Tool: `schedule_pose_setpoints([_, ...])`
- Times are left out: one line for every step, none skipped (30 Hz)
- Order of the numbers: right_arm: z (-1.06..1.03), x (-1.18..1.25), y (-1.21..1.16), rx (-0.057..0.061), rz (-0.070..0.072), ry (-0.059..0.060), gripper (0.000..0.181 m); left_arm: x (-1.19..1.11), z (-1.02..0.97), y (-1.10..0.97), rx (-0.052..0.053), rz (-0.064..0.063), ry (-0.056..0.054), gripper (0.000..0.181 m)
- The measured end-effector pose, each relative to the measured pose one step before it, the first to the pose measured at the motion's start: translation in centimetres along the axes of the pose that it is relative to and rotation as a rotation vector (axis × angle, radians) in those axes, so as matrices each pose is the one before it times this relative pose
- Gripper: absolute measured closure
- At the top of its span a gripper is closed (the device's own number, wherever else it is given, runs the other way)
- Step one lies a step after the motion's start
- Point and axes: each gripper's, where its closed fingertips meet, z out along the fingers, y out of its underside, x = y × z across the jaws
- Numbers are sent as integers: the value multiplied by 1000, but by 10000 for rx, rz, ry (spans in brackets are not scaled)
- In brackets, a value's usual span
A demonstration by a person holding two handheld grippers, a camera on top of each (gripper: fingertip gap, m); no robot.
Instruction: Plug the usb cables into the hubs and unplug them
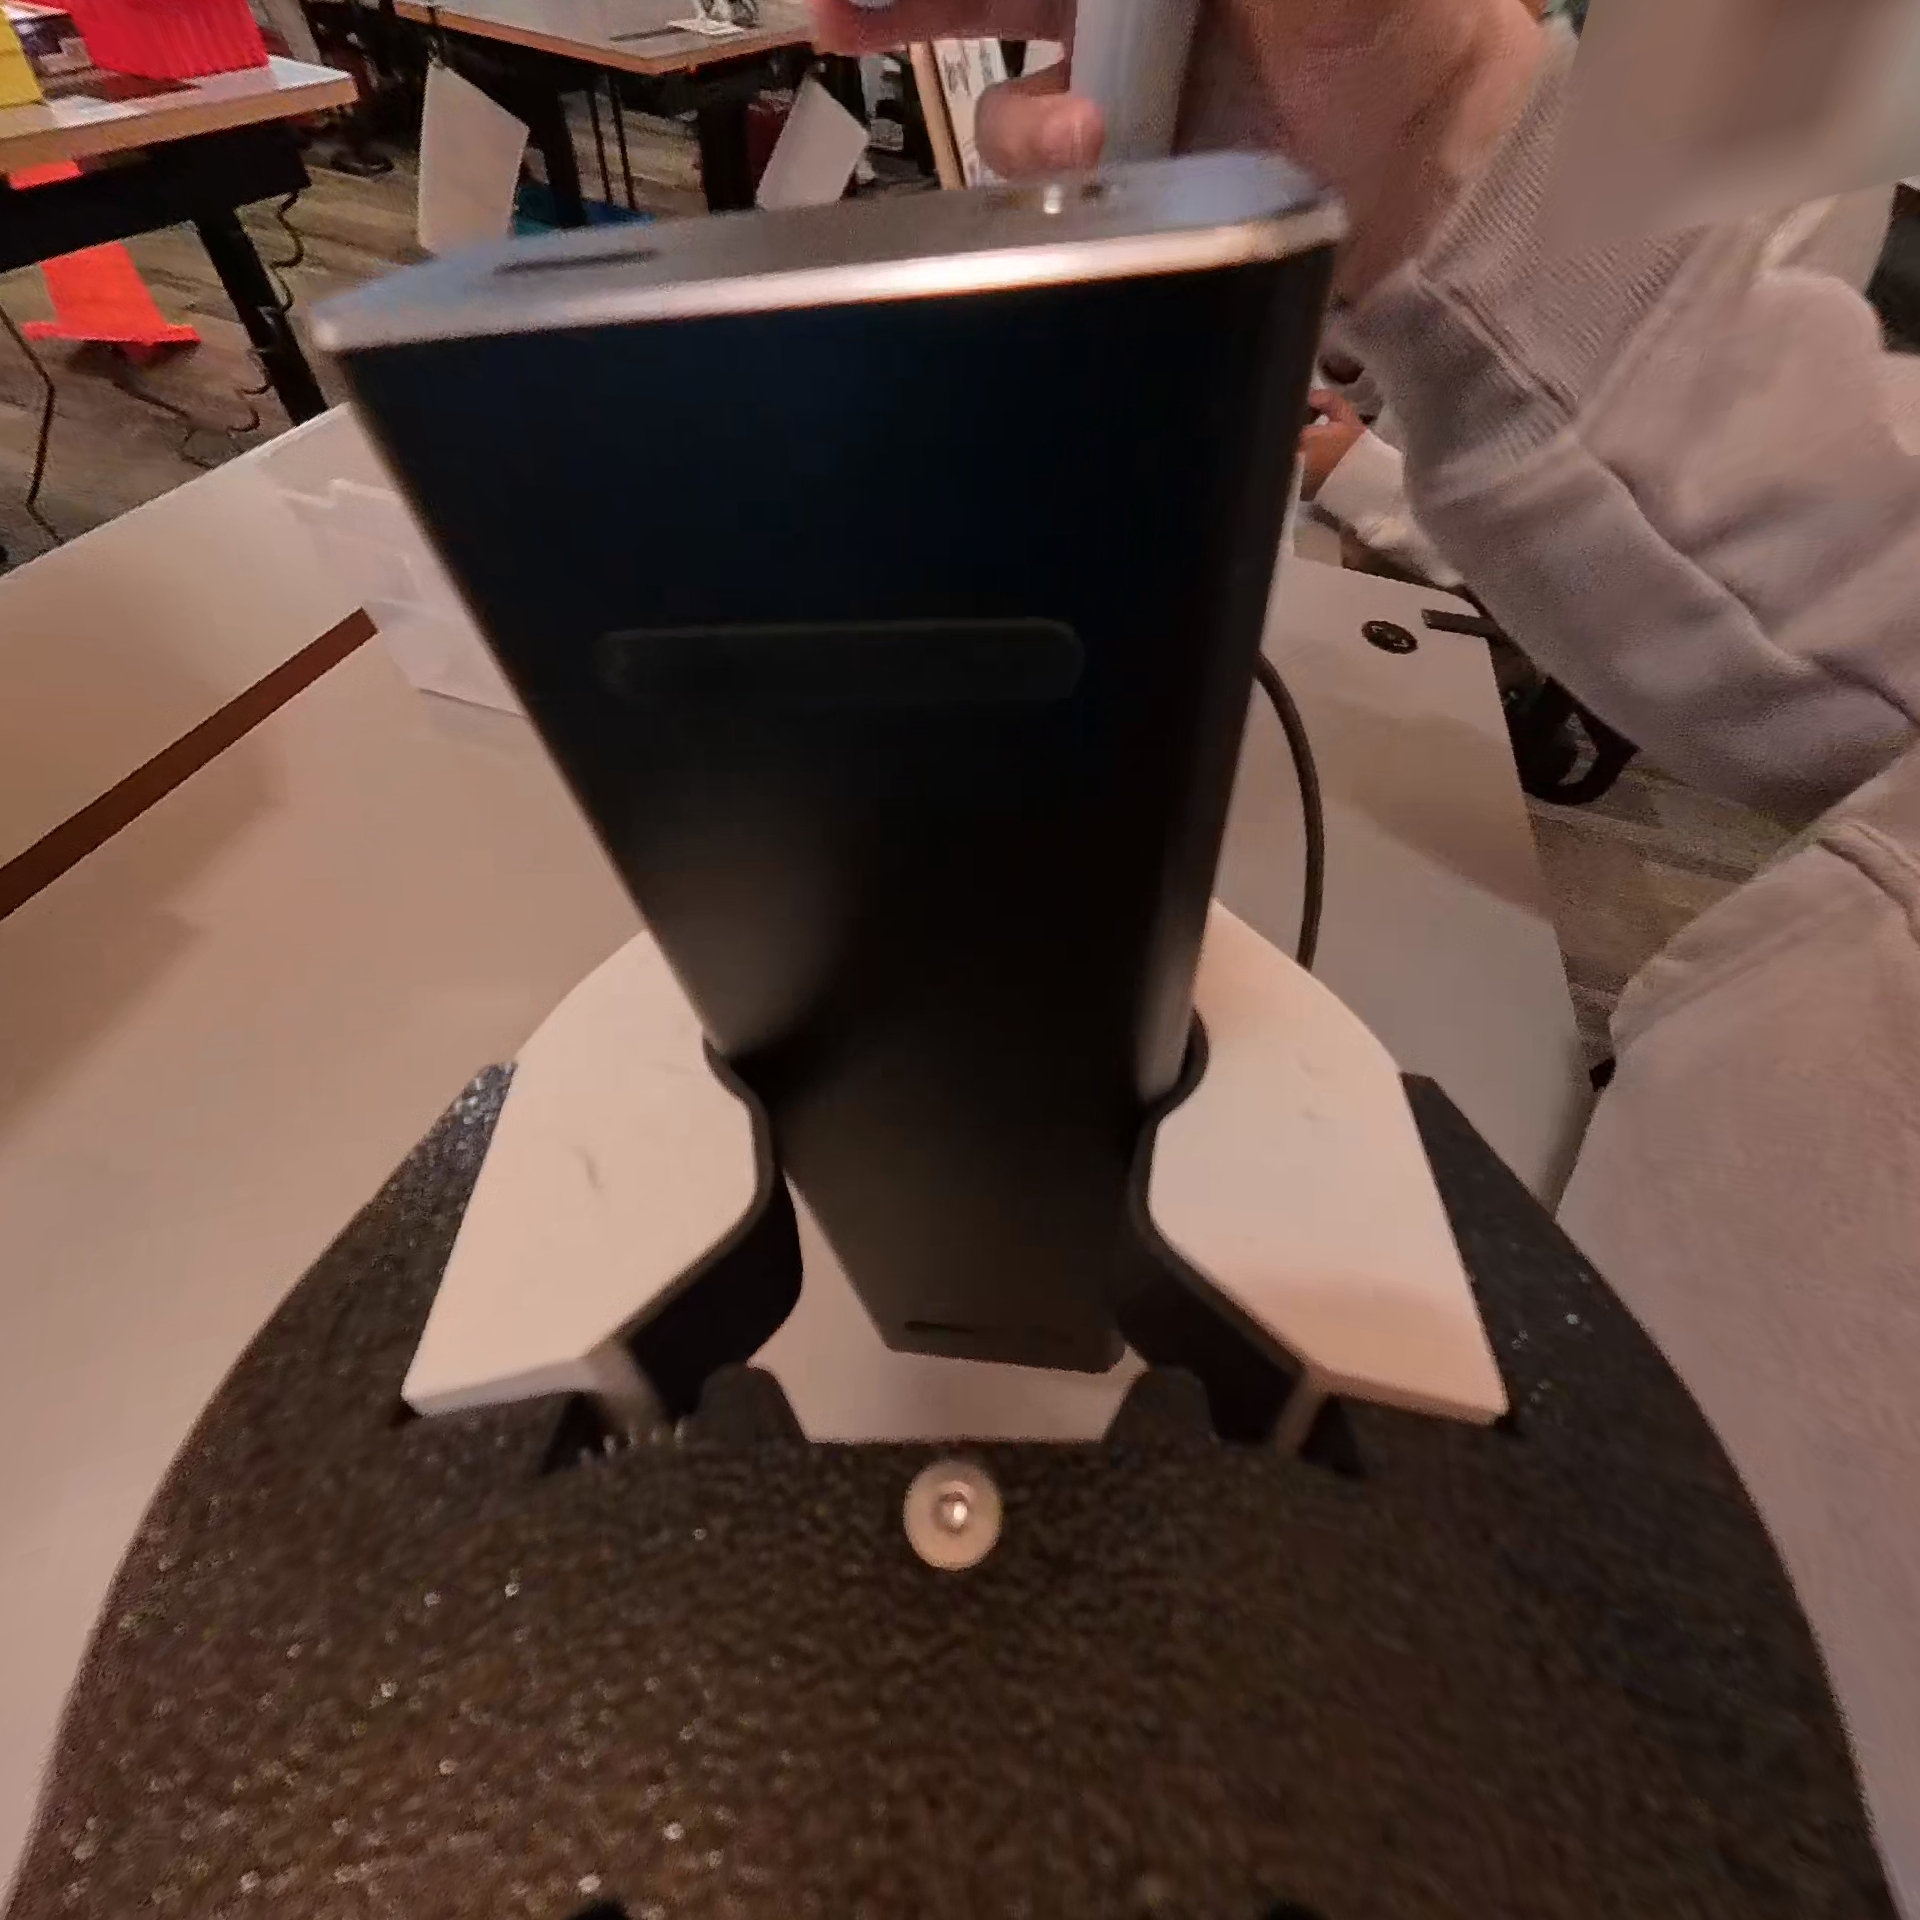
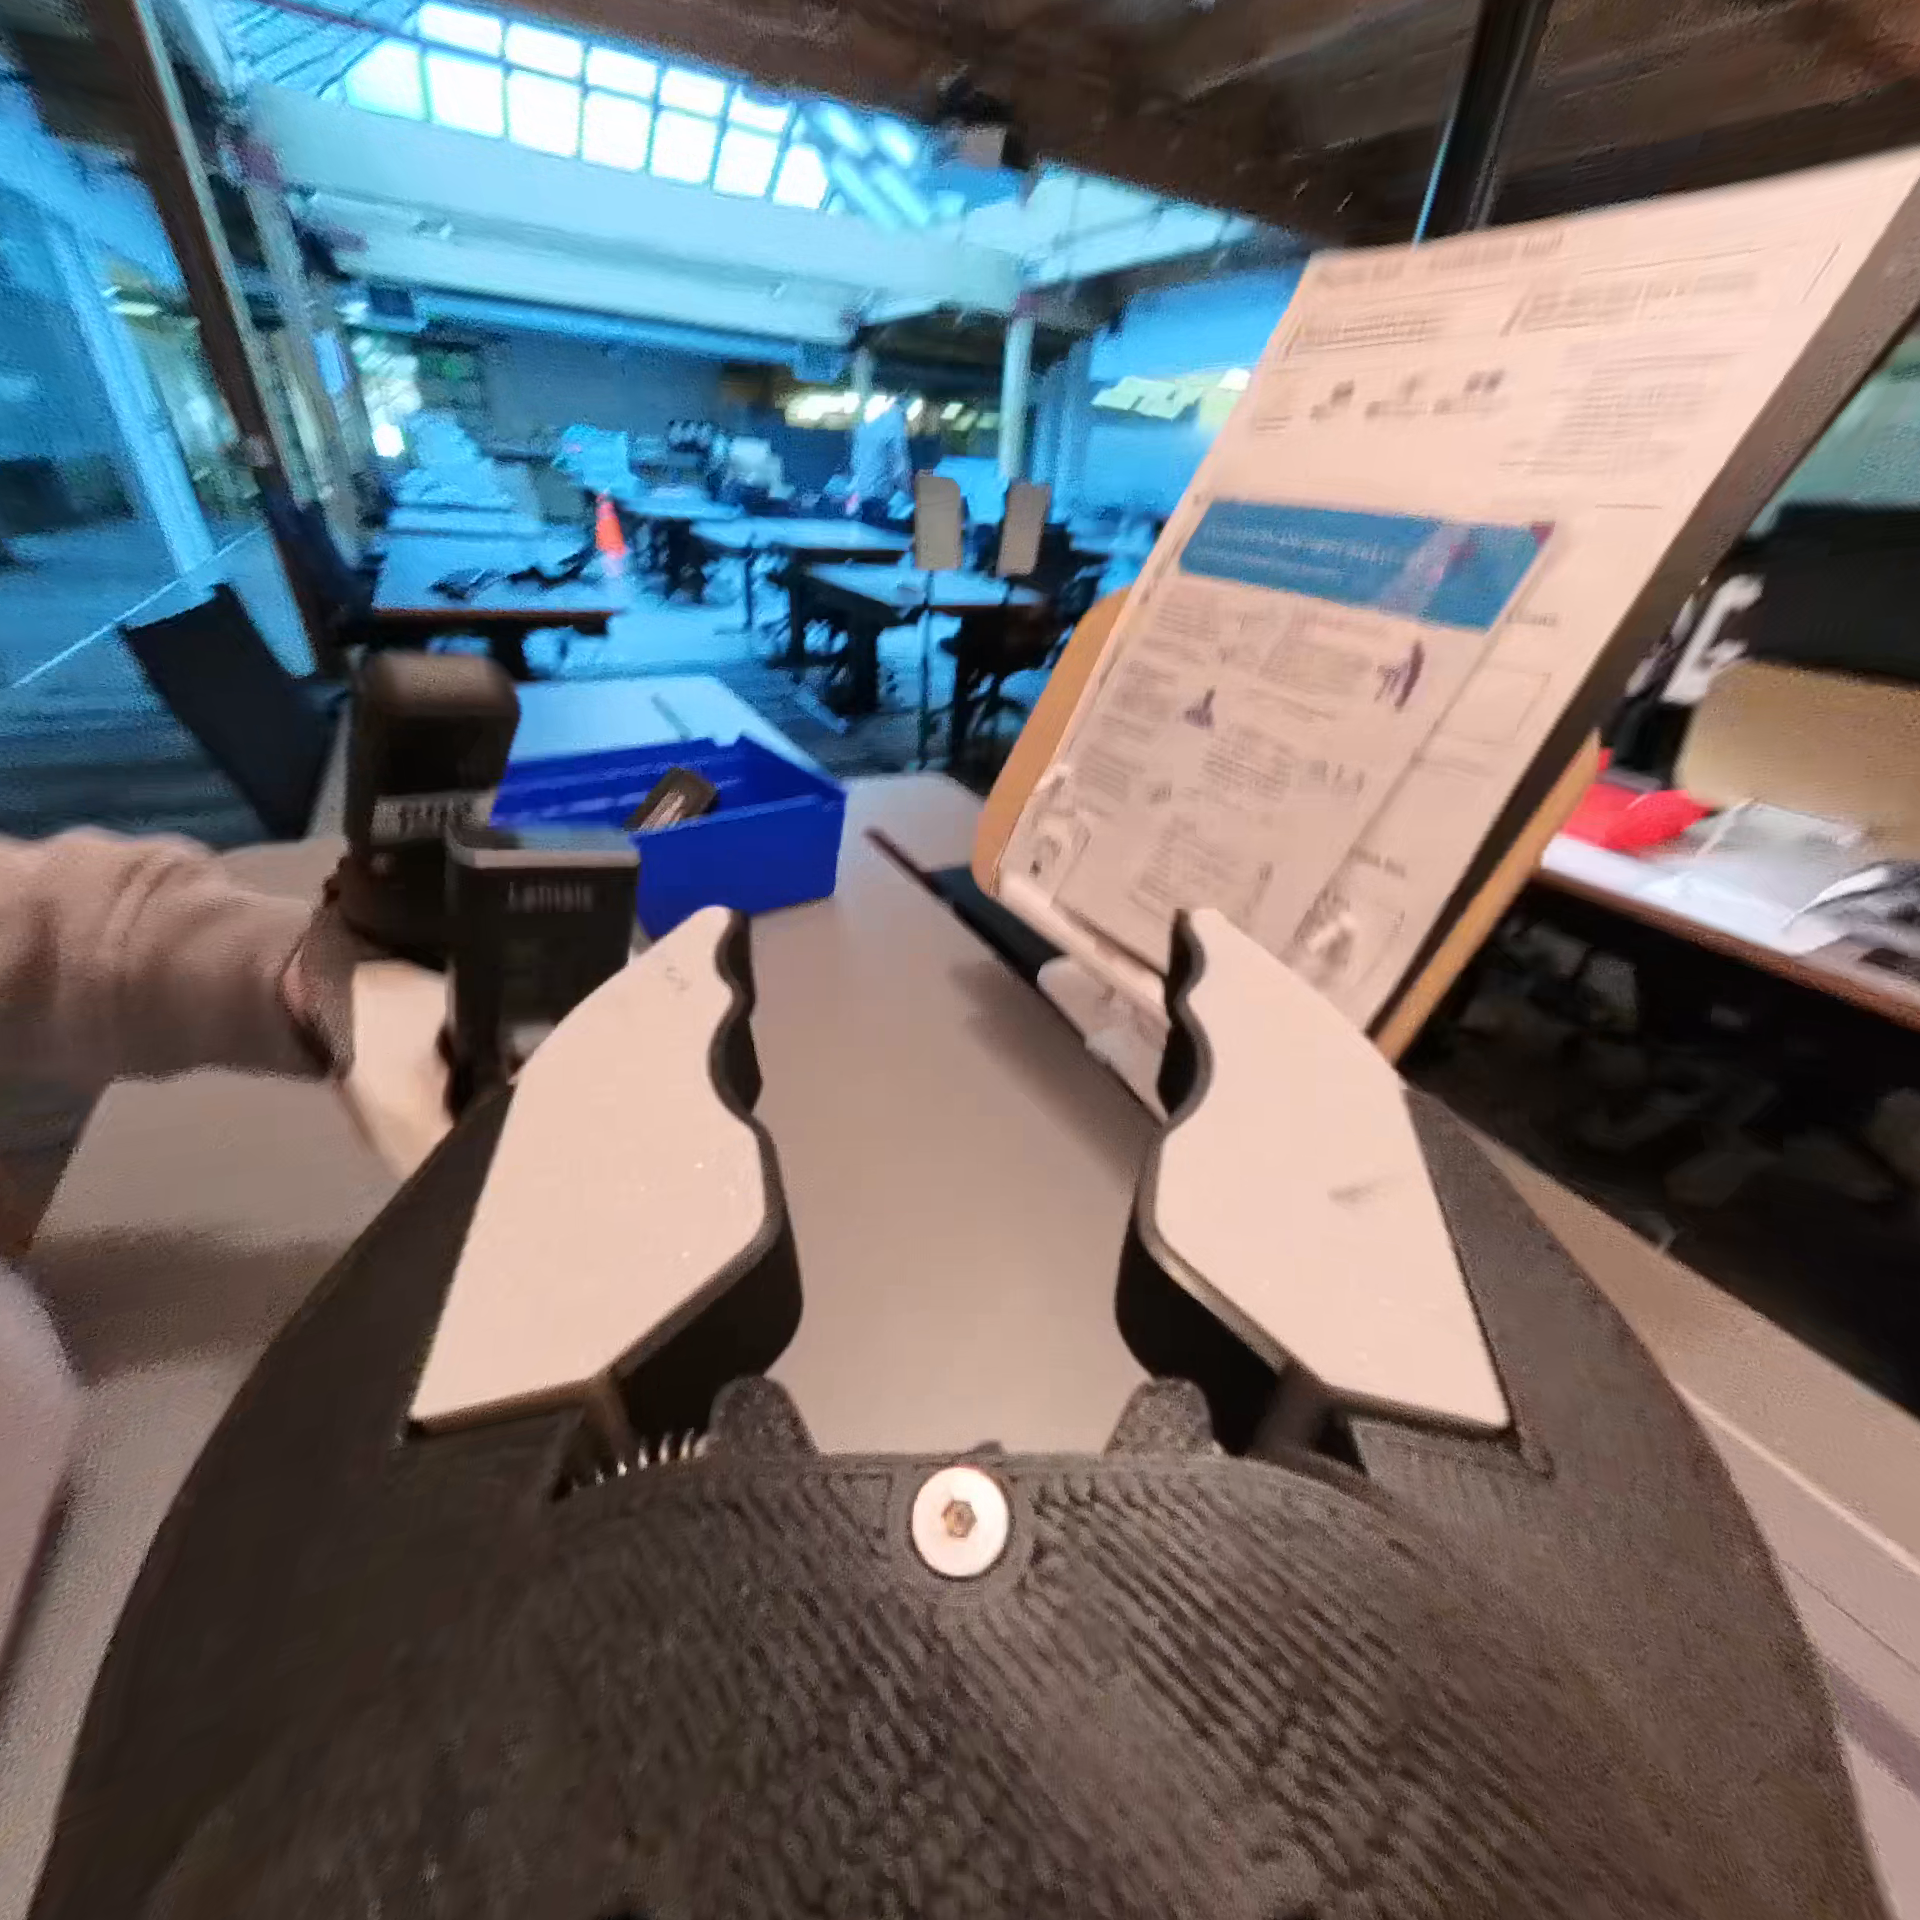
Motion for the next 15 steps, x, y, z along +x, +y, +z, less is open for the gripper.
schedule_pose_setpoints([-1178,1333,805,-647,288,-375,111,-76,-341,-15,16,-76,-52,107])
schedule_pose_setpoints([-1006,2257,1071,-895,260,327,112,-72,-298,-64,21,-50,-64,107])
schedule_pose_setpoints([-899,2812,849,-722,14,871,113,-81,-261,-110,23,-29,-72,107])
schedule_pose_setpoints([-671,2584,393,-238,-39,858,115,-118,-224,-137,25,-18,-97,107])
schedule_pose_setpoints([-411,1789,155,20,60,380,116,-160,-214,-160,32,-25,-134,107])
schedule_pose_setpoints([-331,956,249,-57,61,-124,117,-113,-176,-172,42,-22,-100,107])
schedule_pose_setpoints([-326,259,208,13,-66,-440,124,-50,-161,-195,53,-18,-76,108])
schedule_pose_setpoints([-242,12,91,132,60,-378,127,-51,-138,-183,45,-8,-85,108])
schedule_pose_setpoints([-146,160,86,72,195,-123,125,-25,-132,-148,32,11,-78,108])
schedule_pose_setpoints([27,263,-3,111,169,67,119,-49,-115,-145,36,26,-106,108])
schedule_pose_setpoints([209,140,5,126,84,94,113,-41,-118,-127,40,19,-105,108])
schedule_pose_setpoints([309,-147,162,-1,73,8,113,-42,-100,-112,48,-6,-108,108])
schedule_pose_setpoints([423,-575,224,-91,90,-143,110,-50,-77,-87,48,4,-119,108])
schedule_pose_setpoints([553,-983,141,-59,138,-219,105,-123,-70,-44,25,57,-166,108])
schedule_pose_setpoints([699,-1259,84,-39,172,-203,100,-158,-47,-41,25,107,-181,108])
